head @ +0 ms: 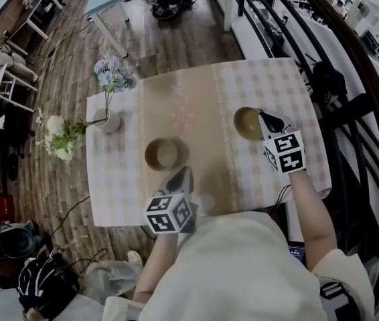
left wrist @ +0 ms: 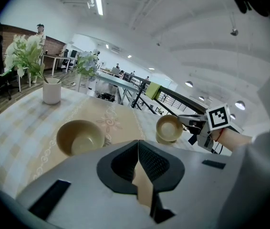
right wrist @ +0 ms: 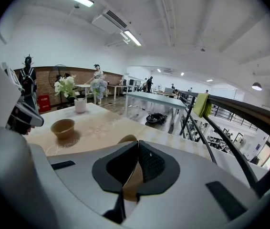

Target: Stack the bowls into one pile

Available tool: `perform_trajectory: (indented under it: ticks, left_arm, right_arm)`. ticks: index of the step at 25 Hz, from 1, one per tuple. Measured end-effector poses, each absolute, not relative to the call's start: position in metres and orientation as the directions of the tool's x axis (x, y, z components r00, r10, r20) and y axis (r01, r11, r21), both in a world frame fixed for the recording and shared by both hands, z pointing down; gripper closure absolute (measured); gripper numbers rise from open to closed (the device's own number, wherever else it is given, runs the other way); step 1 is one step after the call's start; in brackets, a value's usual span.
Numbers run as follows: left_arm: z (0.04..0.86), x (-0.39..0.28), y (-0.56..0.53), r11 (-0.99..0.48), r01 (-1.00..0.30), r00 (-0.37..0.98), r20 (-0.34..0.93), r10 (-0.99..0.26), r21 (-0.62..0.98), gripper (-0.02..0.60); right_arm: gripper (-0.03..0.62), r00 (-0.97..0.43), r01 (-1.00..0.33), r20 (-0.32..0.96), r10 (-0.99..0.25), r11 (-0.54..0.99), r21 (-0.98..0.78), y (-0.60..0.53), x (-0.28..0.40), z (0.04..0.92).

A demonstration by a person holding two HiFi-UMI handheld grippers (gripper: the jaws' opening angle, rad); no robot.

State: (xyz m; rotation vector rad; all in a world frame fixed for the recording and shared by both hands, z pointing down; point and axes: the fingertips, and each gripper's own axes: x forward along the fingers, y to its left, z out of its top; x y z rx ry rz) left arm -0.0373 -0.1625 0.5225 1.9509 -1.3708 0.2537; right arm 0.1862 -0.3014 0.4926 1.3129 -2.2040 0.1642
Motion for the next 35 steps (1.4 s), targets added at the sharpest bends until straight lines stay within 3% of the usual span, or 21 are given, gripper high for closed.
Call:
perform_trajectory:
  ticks: [17,35]
  left_arm:
    - [0.520,-0.031,-0.166,-0.166,-0.883,0.409,0.545,-0.731,0.439,0.575]
    - [0.513,-0.042,-0.158,-0.133,-0.889,0.376,0.532,-0.758,0.438,0.575]
  right_arm:
    - [0.589,-0.230,-0.893,0.588,-0.775,0.409,0.189,-0.311,0.226,0.534]
    - [0.588,-0.310,-0.894,0.530,-0.789,0.432,0.121,-0.288,0.194,0.514]
